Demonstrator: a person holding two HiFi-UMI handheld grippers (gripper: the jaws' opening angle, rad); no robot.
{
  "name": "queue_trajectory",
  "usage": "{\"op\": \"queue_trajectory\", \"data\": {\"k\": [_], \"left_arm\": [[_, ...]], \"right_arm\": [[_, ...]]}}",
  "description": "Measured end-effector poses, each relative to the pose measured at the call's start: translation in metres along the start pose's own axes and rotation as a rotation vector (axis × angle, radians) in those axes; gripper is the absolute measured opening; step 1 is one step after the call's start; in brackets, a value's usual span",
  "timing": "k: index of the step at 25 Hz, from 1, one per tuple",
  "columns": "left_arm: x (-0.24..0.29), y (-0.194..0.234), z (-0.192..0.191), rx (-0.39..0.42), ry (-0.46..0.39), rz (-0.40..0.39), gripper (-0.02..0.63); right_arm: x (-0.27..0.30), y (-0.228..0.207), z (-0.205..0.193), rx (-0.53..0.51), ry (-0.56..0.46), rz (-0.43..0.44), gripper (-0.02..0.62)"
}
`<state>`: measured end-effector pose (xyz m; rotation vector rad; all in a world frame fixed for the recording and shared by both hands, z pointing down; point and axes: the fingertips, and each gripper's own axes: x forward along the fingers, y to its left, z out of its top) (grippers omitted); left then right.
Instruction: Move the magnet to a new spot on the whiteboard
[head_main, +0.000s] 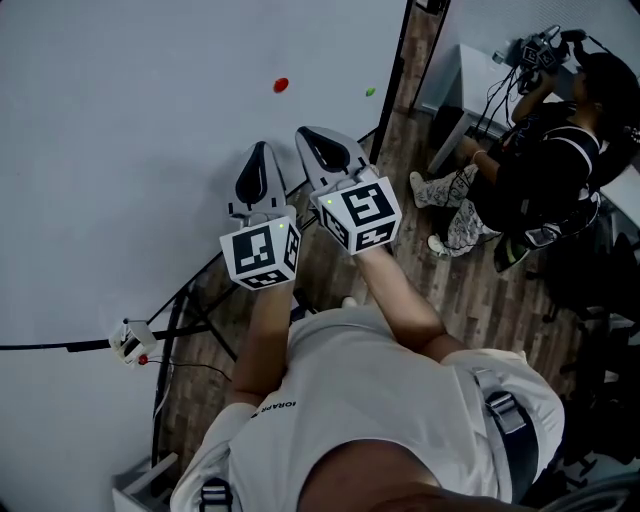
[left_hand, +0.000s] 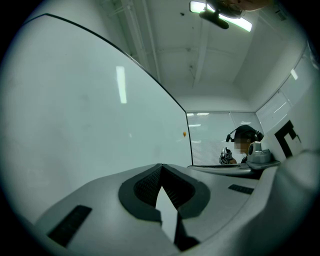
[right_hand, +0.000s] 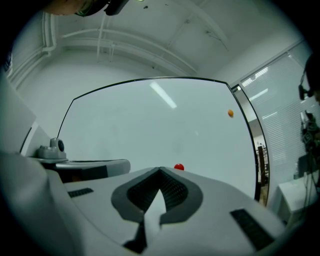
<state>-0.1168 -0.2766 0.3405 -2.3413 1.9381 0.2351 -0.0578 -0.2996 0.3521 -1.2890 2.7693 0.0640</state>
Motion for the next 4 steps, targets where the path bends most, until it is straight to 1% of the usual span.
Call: {"op": "queue_trajectory", "data": {"k": [4], "left_arm": [[-0.002,0.0012,-0.0022,-0.002,0.0,0.001,0.003]], "right_arm": [[-0.0004,0.002,-0.002,-0.001,0.001,0.002,0.012]]}}
